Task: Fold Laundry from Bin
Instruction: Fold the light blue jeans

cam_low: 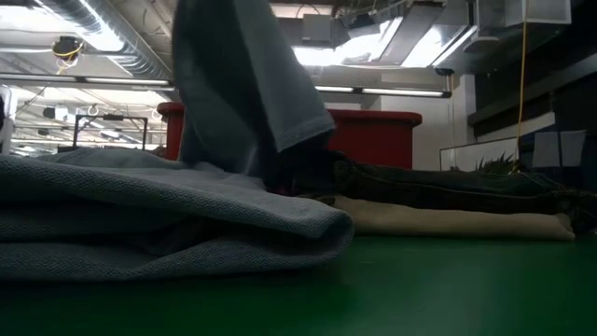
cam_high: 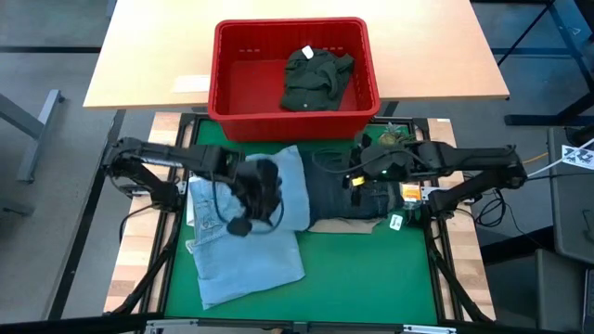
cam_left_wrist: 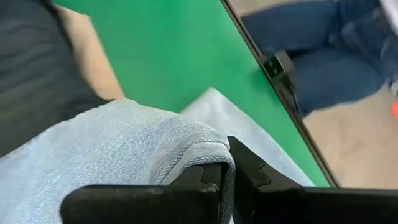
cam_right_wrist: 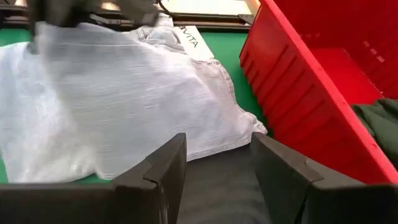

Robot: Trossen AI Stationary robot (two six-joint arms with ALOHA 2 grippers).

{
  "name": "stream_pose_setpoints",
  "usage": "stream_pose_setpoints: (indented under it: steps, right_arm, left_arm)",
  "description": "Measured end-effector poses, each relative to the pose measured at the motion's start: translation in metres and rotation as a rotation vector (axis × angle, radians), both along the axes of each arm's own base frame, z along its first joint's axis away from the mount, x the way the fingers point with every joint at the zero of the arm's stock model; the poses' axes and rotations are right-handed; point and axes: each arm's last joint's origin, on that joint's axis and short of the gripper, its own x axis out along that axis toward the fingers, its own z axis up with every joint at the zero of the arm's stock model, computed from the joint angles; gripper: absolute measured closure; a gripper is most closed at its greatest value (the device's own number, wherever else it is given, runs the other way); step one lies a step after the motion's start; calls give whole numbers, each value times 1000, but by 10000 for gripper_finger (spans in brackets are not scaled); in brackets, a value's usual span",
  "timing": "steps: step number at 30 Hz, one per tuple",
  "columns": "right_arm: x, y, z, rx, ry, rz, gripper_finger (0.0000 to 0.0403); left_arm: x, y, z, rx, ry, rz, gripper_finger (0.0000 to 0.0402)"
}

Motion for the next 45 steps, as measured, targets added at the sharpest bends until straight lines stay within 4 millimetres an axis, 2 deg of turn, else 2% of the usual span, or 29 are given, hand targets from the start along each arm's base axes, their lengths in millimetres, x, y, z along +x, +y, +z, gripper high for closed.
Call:
stream_pose_setpoints:
  steps: [6,11,19,22,28,34,41,45]
  right_arm:
    - [26,-13,-25,11,96,6,224]
    - [46,-45,-54,117,157,6,224]
    - [81,-99,-110,222,176,3,224]
    - [93,-111,-132,216,199,6,224]
    - [113,-120,-169,169,253,91,224]
    - [122,-134,-179,118,198,71,224]
    - [111,-159,-179,133,172,-9,224]
    - [102,-173,-184,255,141,22,224]
  left_arm:
    - [-7,-40,-25,88,25,-84,401]
    - [-14,-63,-45,100,61,-85,401]
    - [-23,-85,-70,107,88,-37,398]
    - [-26,-90,-78,129,80,-42,398]
    - [-29,-96,-85,137,68,-56,399]
    - [-30,-100,-86,121,72,-40,399]
    - [-31,-102,-86,111,73,-32,398]
    - [-30,-102,-86,109,69,-32,398]
